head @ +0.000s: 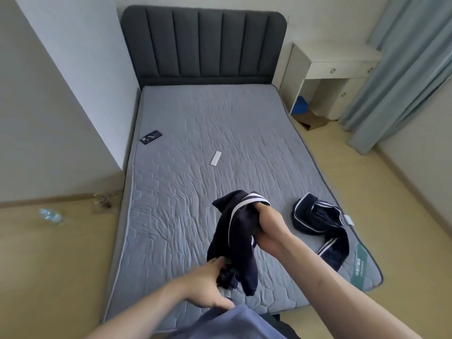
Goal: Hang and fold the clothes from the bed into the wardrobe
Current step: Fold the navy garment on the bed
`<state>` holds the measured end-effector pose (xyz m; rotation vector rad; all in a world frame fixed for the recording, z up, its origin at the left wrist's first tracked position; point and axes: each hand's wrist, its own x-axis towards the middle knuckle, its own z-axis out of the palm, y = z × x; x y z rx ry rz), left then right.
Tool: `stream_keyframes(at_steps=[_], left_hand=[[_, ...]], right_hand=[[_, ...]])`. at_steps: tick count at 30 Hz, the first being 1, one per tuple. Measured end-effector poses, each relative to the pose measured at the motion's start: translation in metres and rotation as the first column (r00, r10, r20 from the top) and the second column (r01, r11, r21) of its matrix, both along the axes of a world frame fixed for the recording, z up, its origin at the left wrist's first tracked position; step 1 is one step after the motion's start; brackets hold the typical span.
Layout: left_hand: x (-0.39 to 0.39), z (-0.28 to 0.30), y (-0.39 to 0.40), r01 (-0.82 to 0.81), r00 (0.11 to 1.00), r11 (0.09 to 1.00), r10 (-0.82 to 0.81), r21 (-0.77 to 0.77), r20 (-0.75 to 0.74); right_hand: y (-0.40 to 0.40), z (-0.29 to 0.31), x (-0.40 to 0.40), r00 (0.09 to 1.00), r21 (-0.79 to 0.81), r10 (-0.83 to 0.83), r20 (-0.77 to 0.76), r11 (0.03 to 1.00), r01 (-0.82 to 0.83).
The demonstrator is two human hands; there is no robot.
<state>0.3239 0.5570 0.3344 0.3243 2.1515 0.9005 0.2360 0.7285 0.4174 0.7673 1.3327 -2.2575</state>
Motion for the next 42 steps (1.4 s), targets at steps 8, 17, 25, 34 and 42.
stream_keyframes(at_steps=[8, 17, 25, 34, 42], left_hand=[[-0.029, -0.026, 0.015, -0.532, 0.824, 0.835, 0.548, 0.137, -0.143], [-0.096, 0.068, -0.034, -0.481, 0.806, 0.834, 0.542, 0.271, -0.236], [-0.096, 0.119, 0.013, -0.289, 0.956, 0.925, 0.266, 0.247, 0.123], [-0.027, 0.053, -0.028, -0.278, 0.951, 0.958, 0.285, 0.078, -0.118], [0.005, -0.052, -0.021, -0.495, 0.867, 0.868, 0.496, 0.030, -0.053]], right_hand=[[0.022, 0.011, -0.009, 0.978, -0.086, -0.209, 0.009, 0.974, 0.209], [0.078, -0.011, 0.010, 0.938, 0.112, -0.327, 0.116, 0.942, 0.315], [0.038, 0.008, 0.022, 0.731, 0.739, 0.649, -0.211, 0.595, -0.316], [0.040, -0.009, 0.044, 0.770, 0.602, 0.603, -0.210, 0.700, -0.384], [0.040, -0.004, 0.039, 0.830, 0.391, 0.454, -0.322, 0.863, -0.320]])
